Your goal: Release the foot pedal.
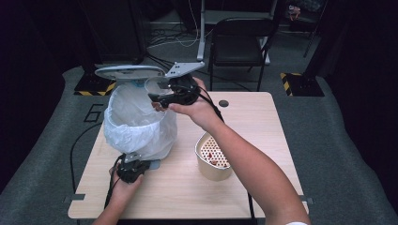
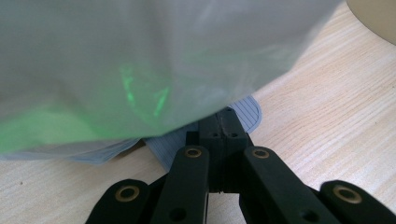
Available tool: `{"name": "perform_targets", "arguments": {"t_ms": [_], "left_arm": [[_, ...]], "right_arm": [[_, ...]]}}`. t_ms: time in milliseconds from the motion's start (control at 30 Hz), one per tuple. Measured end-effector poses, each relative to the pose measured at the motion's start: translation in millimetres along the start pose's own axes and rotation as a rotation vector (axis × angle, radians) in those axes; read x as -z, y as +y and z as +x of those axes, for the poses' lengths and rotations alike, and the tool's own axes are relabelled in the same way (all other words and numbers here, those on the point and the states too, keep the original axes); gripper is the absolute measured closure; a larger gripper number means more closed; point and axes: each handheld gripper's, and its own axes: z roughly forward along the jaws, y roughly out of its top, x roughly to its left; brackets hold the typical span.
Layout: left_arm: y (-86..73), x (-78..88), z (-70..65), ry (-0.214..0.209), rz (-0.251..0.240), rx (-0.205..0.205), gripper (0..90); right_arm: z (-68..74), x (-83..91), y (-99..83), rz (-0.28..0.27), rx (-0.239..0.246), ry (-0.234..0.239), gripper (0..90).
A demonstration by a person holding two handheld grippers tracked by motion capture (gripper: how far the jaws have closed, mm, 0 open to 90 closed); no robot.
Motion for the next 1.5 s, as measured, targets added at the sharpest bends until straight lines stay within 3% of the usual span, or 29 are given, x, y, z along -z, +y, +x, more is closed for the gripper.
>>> {"name": "perform_targets", "arguments": {"t_ms": [67, 100, 133, 333, 433, 533, 567, 833, 1133, 1200, 1267, 1300, 1367, 1400, 1500], "left_arm": [[0.0, -0.1, 0.0, 0.002, -0.001, 0.0, 90.0], [0.3, 1.2, 1.5, 0.003, 0.017, -0.025, 90.0], [0.1, 0.1, 0.0, 0.001, 0.002, -0.003, 90.0], [0.2, 0.1, 0.1, -0.001, 0.002, 0.002, 90.0], [0.1, 2.0, -0.5, -0.003, 0.026, 0.013, 90.0], [0.4, 0.7, 0.2, 0.0, 0.01, 0.004, 90.0], [0.2, 1.9, -0.4, -0.008, 0.027, 0.012, 90.0], [0.0, 1.9, -0.1, -0.006, 0.024, 0.014, 90.0], [0.1, 2.0, 0.0, -0.006, 0.026, 0.014, 90.0], [0.1, 2.0, 0.0, -0.006, 0.026, 0.015, 90.0], [0.5, 0.9, 0.9, -0.004, 0.012, 0.006, 90.0], [0.7, 0.9, 1.4, -0.006, 0.014, 0.001, 90.0], [1.1, 1.4, 3.1, -0.004, 0.025, -0.019, 90.0], [0.9, 0.3, 1.8, -0.005, 0.008, 0.008, 90.0], [0.7, -0.3, 1.4, -0.006, 0.002, 0.015, 90.0]], "right_arm": [[3.1, -5.7, -0.4, 0.008, 0.003, 0.004, 46.3], [4.1, -8.5, -0.8, 0.012, 0.002, 0.006, 46.3], [4.8, -11.2, -1.2, 0.014, 0.004, 0.007, 46.2], [7.8, -26.7, -4.5, 0.034, -0.005, 0.02, 45.3], [11.1, -37.1, -6.2, 0.037, -0.015, 0.023, 44.9], [13.2, -43.3, -7.3, 0.041, -0.016, 0.019, 44.8], [14.9, -49.4, -8.4, 0.055, -0.007, 0.015, 44.8], [21.4, -68.2, -8.8, 0.071, -0.005, 0.007, 44.8], [24.7, -79.2, -11.1, 0.103, -0.001, -0.009, 42.8], [23.9, -81.5, -12.3, 0.11, -0.015, 0.002, 37.2], [23.7, -83.7, -13.6, 0.112, -0.021, -0.002, 26.0], [24.3, -84.3, -14.4, 0.105, -0.053, -0.001, 17.5], [24.7, -83.7, -14.5, 0.104, -0.063, -0.003, 16.0], [24.9, -82.5, -14.6, 0.098, -0.074, 0.001, 14.5], [25.3, -75.1, -14.8, 0.08, -0.079, -0.006, 13.8]]}}
